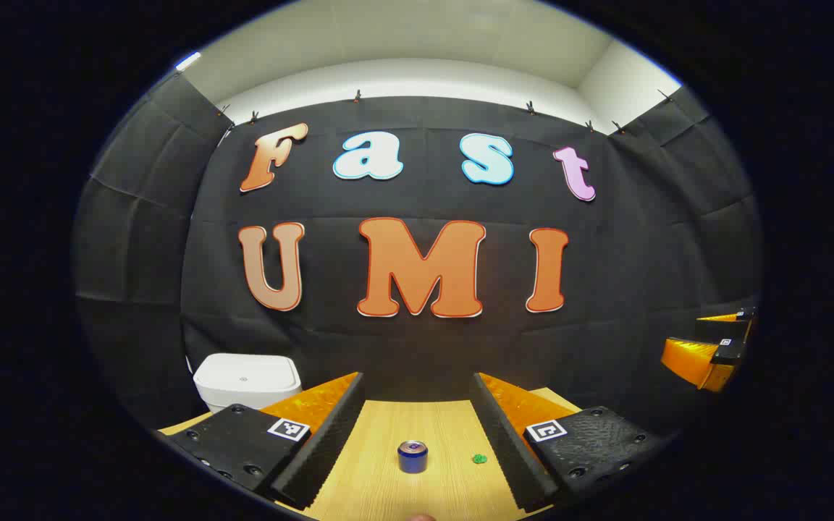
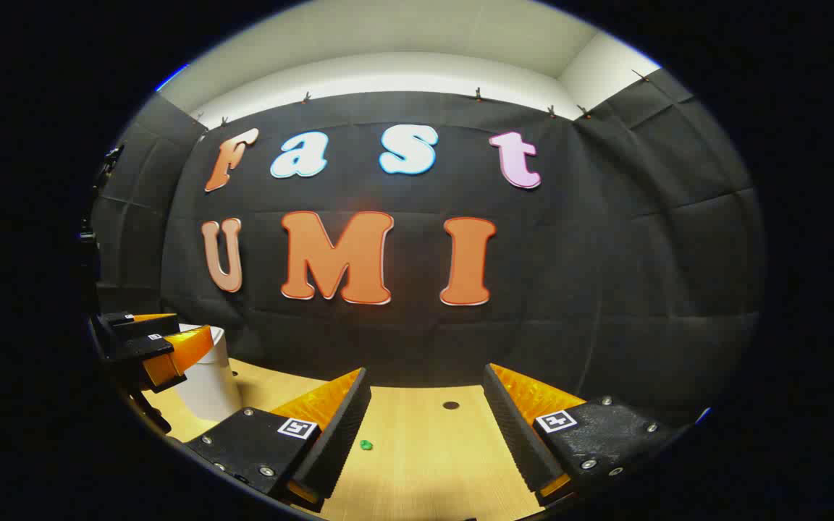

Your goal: Press the lid of the desktop garbage bin to open it, pick up the crumpled paper on the desktop and throw it into the bin, then pick up the pop can on the desktop and drop it into the bin, and finally close the garbage bin lid.

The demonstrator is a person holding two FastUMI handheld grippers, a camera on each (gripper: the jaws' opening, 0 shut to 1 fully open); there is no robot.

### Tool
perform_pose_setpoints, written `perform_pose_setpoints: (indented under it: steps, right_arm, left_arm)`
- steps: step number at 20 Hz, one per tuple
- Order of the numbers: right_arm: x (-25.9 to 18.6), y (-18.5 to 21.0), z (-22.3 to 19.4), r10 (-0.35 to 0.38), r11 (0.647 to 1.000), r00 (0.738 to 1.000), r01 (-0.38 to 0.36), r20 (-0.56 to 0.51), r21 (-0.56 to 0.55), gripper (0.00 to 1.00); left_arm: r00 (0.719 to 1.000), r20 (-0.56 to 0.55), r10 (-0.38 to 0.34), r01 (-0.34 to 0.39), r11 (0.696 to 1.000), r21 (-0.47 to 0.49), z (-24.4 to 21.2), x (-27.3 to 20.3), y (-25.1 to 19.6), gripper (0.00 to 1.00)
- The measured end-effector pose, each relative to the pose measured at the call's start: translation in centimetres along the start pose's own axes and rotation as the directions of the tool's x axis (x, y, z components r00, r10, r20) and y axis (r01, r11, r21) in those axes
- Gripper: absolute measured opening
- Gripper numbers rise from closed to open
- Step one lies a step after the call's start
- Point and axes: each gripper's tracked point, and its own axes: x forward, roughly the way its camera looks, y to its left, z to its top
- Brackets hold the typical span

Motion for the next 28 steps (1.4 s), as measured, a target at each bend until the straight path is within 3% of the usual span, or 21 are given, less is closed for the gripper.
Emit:
perform_pose_setpoints:
  steps: [3, 6, 9, 14, 20, 28]
  right_arm:
    - [1.6, 2.6, -0.6, 0.101, 0.994, 0.995, -0.102, 0.015, 0.03, 0.94]
    - [2.8, 3.7, 0.0, 0.122, 0.992, 0.992, -0.123, 0.038, 0.031, 0.94]
    - [3.0, 3.7, 0.5, 0.077, 0.997, 0.993, -0.079, 0.088, 0.019, 0.94]
    - [5.2, 6.9, 1.3, 0.048, 0.999, 0.993, -0.05, 0.11, 0.014, 0.93]
    - [6.1, 8.0, 0.7, 0.005, 1.0, 0.996, -0.006, 0.087, 0.014, 0.94]
    - [6.4, 9.4, -0.5, 0.01, 1.0, 0.998, -0.011, 0.058, 0.019, 0.94]
  left_arm:
    - [1.0, 0.01, -0.013, 0.013, 1.0, -0.005, 0.0, 0.2, -0.1, 0.93]
    - [1.0, 0.003, -0.007, 0.007, 1.0, -0.01, -0.1, 0.1, 0.3, 0.93]
    - [0.999, 0.016, -0.038, 0.038, 0.999, 0.0, 0.1, 1.1, 0.2, 0.92]
    - [0.996, 0.009, -0.084, 0.085, 0.996, -0.027, -0.3, 1.3, -0.3, 0.94]
    - [0.991, 0.004, -0.132, 0.132, 0.99, -0.04, -0.6, 1.8, -0.8, 0.93]
    - [0.989, -0.028, -0.143, 0.142, 0.99, -0.023, -1.3, 1.8, -0.8, 0.93]
